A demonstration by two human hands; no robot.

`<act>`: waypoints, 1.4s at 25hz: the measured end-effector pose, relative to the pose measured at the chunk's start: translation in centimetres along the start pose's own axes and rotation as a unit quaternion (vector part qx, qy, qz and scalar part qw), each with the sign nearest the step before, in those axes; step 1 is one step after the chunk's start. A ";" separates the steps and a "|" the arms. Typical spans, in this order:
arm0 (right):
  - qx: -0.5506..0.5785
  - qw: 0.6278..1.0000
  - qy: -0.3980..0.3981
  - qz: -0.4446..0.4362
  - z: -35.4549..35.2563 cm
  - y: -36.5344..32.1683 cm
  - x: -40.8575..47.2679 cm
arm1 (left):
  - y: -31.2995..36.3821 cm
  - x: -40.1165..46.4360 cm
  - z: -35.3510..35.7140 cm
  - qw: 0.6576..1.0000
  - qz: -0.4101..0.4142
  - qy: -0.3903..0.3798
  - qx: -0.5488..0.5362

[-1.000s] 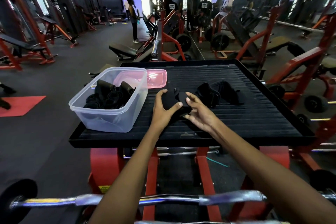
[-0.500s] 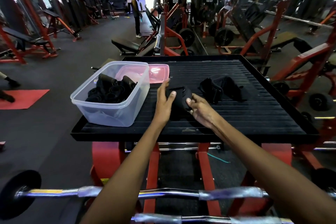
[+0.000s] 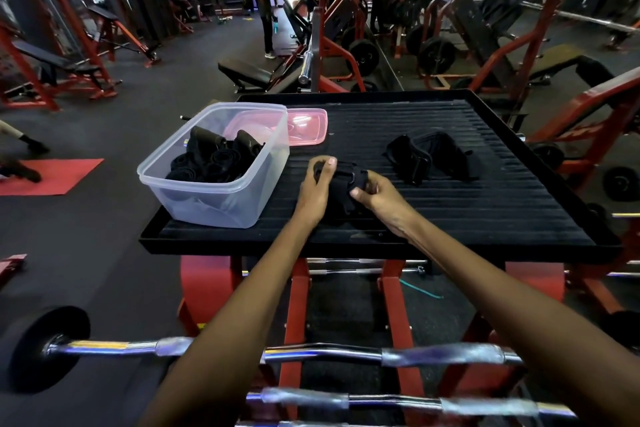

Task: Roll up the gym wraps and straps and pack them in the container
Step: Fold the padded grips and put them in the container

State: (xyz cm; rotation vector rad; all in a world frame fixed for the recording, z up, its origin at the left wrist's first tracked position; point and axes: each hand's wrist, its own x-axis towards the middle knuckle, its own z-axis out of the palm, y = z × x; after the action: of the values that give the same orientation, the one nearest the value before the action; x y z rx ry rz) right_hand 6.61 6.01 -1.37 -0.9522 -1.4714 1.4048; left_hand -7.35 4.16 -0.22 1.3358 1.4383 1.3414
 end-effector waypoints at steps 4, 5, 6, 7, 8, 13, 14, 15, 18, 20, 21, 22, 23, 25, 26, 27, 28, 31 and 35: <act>-0.124 0.991 0.050 -0.016 0.1 -0.3 0.1 | 0.2 -0.2 0.4 0.998 0.013 -0.027 0.057; -0.114 0.993 0.039 -0.013 0.1 -0.3 0.1 | 0.3 -0.3 0.4 0.999 0.009 -0.014 0.047; -0.093 0.995 0.023 -0.010 0.2 -0.4 0.0 | 0.3 -0.3 0.2 1.000 0.004 0.013 0.027; -0.064 0.998 0.003 -0.007 0.2 -0.4 0.0 | 0.6 -0.4 -0.1 0.999 -0.002 0.040 -0.006; -0.039 0.999 -0.018 -0.004 0.3 -0.4 -0.1 | 0.8 -0.4 -0.3 0.997 -0.022 0.056 -0.046; -0.086 0.996 -0.015 -0.003 0.3 -0.3 -0.2 | 0.5 -0.2 -0.4 0.993 -0.070 0.042 -0.090; -0.119 0.993 0.001 -0.013 0.2 -0.3 -0.2 | 0.3 -0.3 -0.2 0.995 -0.062 0.045 -0.069; -0.158 0.987 0.013 -0.027 0.3 -0.3 -0.2 | 0.1 -0.2 -0.2 0.996 -0.062 0.039 -0.048; -0.220 0.974 0.006 -0.053 0.4 -0.4 -0.3 | 0.1 -0.3 -0.8 0.997 -0.069 0.044 -0.016; -0.157 0.987 -0.010 -0.041 0.3 -0.8 -0.5 | 0.5 -0.8 -1.2 0.996 -0.071 0.056 -0.009; -0.088 0.996 -0.019 -0.019 0.4 -1.2 -0.7 | 0.9 -1.3 -1.5 0.997 -0.063 0.048 -0.003; -0.044 0.999 -0.030 0.000 0.4 -1.3 -0.9 | 1.2 -1.8 -1.7 0.998 -0.050 0.039 0.001; -0.021 0.999 -0.044 0.011 0.4 -1.3 -1.1 | 1.3 -2.4 -2.0 0.999 -0.037 0.032 0.012; -0.096 0.993 -0.068 -0.024 0.8 -1.3 -1.3 | 0.8 -3.0 -3.0 0.999 -0.018 0.015 0.037; -0.135 0.987 -0.069 -0.044 1.1 -1.2 -1.3 | 0.5 -3.2 -3.6 0.999 -0.017 0.000 0.047; -0.151 0.985 -0.067 -0.057 1.5 -1.3 -1.2 | 0.4 -3.5 -4.2 0.998 -0.016 -0.022 0.049; -0.163 0.982 -0.064 -0.068 1.9 -1.3 -1.1 | 0.1 -3.8 -4.7 0.998 -0.010 -0.040 0.050; -0.184 0.977 -0.067 -0.090 2.6 -1.2 -0.5 | -0.6 -4.1 -5.3 0.998 0.026 -0.010 0.048; -0.162 0.978 -0.121 -0.046 2.4 -1.3 -0.6 | -1.5 -3.9 -5.2 0.997 0.027 0.001 0.072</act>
State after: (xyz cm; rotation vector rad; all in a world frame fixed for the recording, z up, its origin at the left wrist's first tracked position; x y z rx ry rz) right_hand 4.58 4.59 -0.11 -0.9191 -1.9459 1.2697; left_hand -11.97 -0.58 -1.28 1.4757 1.5348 1.2950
